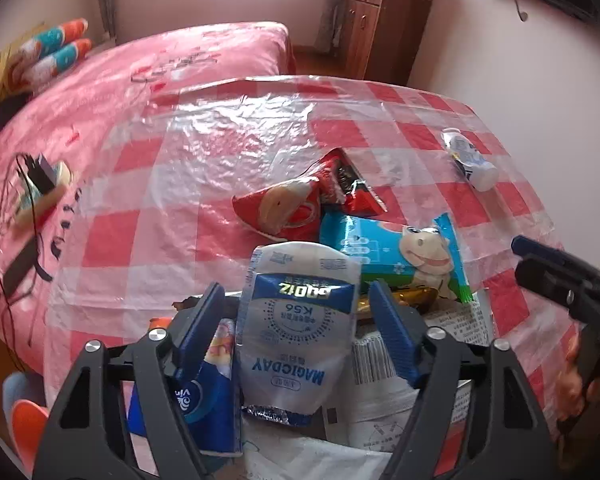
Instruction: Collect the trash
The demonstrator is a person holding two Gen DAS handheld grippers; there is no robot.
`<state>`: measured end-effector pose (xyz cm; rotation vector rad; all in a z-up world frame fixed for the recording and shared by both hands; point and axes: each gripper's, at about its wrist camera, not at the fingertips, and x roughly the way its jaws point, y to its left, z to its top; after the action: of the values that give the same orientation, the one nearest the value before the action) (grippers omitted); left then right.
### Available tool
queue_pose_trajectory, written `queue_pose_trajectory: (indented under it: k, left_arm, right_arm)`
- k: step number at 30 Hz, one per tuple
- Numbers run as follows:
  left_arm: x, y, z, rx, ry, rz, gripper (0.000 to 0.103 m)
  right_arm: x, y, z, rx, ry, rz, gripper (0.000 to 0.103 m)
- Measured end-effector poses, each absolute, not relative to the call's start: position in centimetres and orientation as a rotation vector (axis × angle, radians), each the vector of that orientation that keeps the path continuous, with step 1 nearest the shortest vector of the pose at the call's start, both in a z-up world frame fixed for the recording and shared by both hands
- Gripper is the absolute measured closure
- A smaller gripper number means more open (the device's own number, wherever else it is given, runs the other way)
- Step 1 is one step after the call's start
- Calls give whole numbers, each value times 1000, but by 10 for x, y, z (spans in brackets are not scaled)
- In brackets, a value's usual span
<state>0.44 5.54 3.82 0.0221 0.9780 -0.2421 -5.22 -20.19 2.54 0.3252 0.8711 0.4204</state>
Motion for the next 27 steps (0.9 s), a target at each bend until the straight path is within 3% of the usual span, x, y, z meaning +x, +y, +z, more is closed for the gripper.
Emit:
queue_pose_trajectory:
  k: [5,27]
  left_arm:
    - [7,60,35,-6,983,-221,43]
    - [-12,84,59,-167,880,-193,44]
  right_arm:
    - [-51,-190,23,300,884,447,10]
    - [-49,-159,13,245,907,498,10]
